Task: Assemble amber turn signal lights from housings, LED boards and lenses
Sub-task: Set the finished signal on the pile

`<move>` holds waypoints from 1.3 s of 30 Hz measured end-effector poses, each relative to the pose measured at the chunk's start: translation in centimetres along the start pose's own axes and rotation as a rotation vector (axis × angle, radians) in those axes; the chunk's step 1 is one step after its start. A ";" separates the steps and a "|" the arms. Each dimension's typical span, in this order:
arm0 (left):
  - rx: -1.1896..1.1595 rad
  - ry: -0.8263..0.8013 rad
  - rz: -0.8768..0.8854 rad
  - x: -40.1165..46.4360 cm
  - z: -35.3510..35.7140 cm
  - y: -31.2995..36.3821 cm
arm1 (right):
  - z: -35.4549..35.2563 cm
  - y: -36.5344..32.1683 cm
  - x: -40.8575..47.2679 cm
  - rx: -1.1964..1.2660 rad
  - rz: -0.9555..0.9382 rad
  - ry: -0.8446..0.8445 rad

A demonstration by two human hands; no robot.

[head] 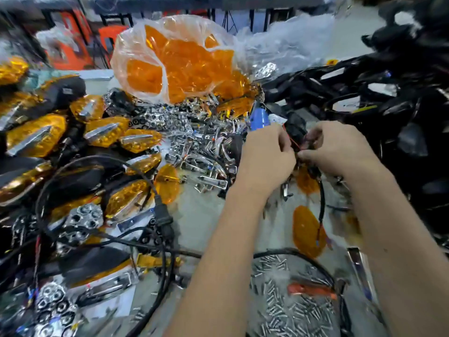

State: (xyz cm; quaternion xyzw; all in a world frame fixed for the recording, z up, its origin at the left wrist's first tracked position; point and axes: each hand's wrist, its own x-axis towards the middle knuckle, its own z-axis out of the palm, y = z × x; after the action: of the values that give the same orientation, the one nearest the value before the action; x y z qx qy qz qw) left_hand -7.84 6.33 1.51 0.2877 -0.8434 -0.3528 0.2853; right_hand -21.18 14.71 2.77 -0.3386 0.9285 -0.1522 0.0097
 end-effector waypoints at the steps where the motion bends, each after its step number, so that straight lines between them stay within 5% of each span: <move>1: 0.029 -0.027 0.006 0.1 0.4 0.1 | 0.5 0.1 -0.1 -0.016 0.004 -0.040; 17: 0.053 -0.052 -0.138 1.4 -0.3 1.6 | 0.8 -0.3 -0.5 0.390 0.006 -0.187; 23: 0.090 0.017 -0.115 1.8 0.3 2.1 | 0.1 -0.9 0.3 0.346 0.123 0.288; 28: 0.252 0.260 -0.193 2.2 -1.3 -0.6 | 0.1 -3.7 1.0 0.458 -0.083 0.210; 31: 0.444 0.213 -0.413 2.8 -3.2 -3.4 | 1.0 -6.8 1.2 0.424 -0.238 0.157; 34: 0.500 0.068 -0.558 3.0 -4.6 -5.5 | 2.6 -10.3 1.5 0.182 -0.412 0.042; 39: 0.493 0.222 -0.455 3.1 -6.8 -7.9 | 5.0 -14.9 2.9 -0.191 -0.551 -0.201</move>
State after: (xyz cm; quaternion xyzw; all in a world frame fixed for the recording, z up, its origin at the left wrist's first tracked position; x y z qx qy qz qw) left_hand -3.01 -3.38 0.41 0.5651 -0.7814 -0.1596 0.2111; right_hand -13.47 0.71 2.57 -0.5904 0.8062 -0.0272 0.0279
